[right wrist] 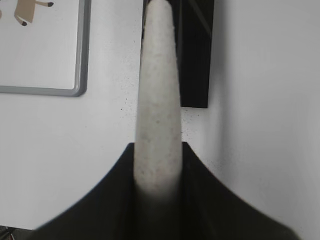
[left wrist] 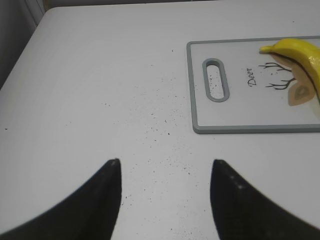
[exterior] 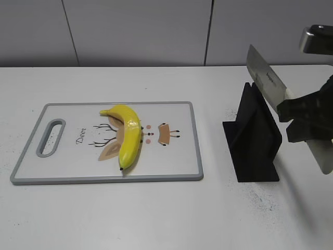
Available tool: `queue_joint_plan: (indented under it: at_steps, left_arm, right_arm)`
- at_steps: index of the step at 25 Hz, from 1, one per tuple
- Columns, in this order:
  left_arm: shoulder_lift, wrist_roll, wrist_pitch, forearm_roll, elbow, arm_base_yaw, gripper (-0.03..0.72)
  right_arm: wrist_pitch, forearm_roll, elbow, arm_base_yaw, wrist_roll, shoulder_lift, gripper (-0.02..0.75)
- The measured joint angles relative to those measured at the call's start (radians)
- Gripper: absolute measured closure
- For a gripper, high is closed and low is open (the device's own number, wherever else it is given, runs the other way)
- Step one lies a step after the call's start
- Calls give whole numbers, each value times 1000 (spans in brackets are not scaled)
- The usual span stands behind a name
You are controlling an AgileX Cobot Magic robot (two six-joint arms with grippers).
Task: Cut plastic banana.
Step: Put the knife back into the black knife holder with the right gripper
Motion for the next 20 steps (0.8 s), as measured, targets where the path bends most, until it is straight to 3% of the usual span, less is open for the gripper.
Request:
queue_joint_plan:
  at_steps: [20]
  left_arm:
    - [0, -1, -1, 0, 0, 1, 157]
  right_arm:
    - [-55, -24, 0, 0, 63, 53, 577]
